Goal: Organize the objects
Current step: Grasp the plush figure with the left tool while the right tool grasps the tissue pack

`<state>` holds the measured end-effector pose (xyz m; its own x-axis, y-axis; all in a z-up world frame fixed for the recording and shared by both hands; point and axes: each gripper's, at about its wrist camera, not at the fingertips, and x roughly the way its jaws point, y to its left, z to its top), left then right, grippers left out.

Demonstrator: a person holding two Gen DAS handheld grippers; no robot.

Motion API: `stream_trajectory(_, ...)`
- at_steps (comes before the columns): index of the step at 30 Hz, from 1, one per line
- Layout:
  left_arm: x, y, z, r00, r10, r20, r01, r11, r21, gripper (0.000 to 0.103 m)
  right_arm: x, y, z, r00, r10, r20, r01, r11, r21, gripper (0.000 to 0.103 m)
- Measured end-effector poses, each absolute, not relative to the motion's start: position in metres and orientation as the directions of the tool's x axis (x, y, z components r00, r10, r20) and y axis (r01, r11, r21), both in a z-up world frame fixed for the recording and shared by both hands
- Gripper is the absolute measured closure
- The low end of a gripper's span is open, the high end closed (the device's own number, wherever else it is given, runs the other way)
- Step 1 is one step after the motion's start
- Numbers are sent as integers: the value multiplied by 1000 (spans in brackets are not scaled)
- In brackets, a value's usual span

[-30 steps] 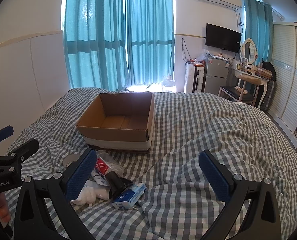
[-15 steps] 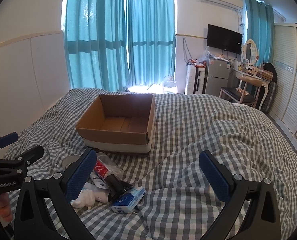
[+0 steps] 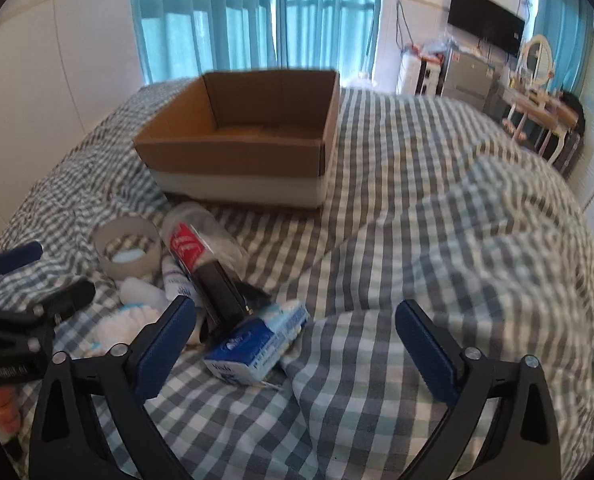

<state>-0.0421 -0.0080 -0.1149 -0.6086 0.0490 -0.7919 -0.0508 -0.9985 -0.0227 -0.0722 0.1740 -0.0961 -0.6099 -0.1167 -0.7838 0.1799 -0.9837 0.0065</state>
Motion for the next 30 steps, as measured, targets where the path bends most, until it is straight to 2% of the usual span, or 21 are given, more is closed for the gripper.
stream_trajectory(4, -39, 5, -131, -576, 72, -814, -111, -994, -9, 0, -74, 174, -105, -577, -126, -807, 184, -983, 22, 8)
stream_trajectory(8, -41, 11, -146, -546, 76, -834, -134, -991, -2, 0, -79, 168, -117, -533, -132, -836, 200, -979, 27, 15)
stream_trajectory(11, -44, 12, -157, -517, 91, -851, -144, -989, -18, 0, -81, 162, -124, -505, -140, -851, 224, -974, 27, 26)
stream_trajectory(13, -43, 16, -161, -506, 98, -857, -163, -986, -16, 6, -82, 158, -126, -486, -150, -861, 247, -968, 29, 32)
stream_trajectory(16, -39, 22, -162, -501, 128, -856, -210, -977, -23, 22, -84, 148, -133, -454, -160, -876, 284, -958, 28, 46)
stream_trajectory(18, -39, 23, -163, -489, 159, -858, -232, -972, -48, 42, -84, 142, -137, -441, -158, -883, 305, -952, 19, 50)
stream_trajectory(20, -38, 22, -163, -480, 187, -857, -241, -968, -76, 53, -85, 142, -139, -437, -164, -884, 305, -952, 26, 53)
stream_trajectory(23, -37, 21, -161, -483, 193, -854, -239, -967, -84, 53, -84, 148, -137, -442, -175, -880, 288, -957, 46, 64)
stream_trajectory(30, -33, 19, -153, -510, 154, -846, -201, -978, -57, 53, -73, 146, -125, -487, -172, -856, 294, -955, 25, 76)
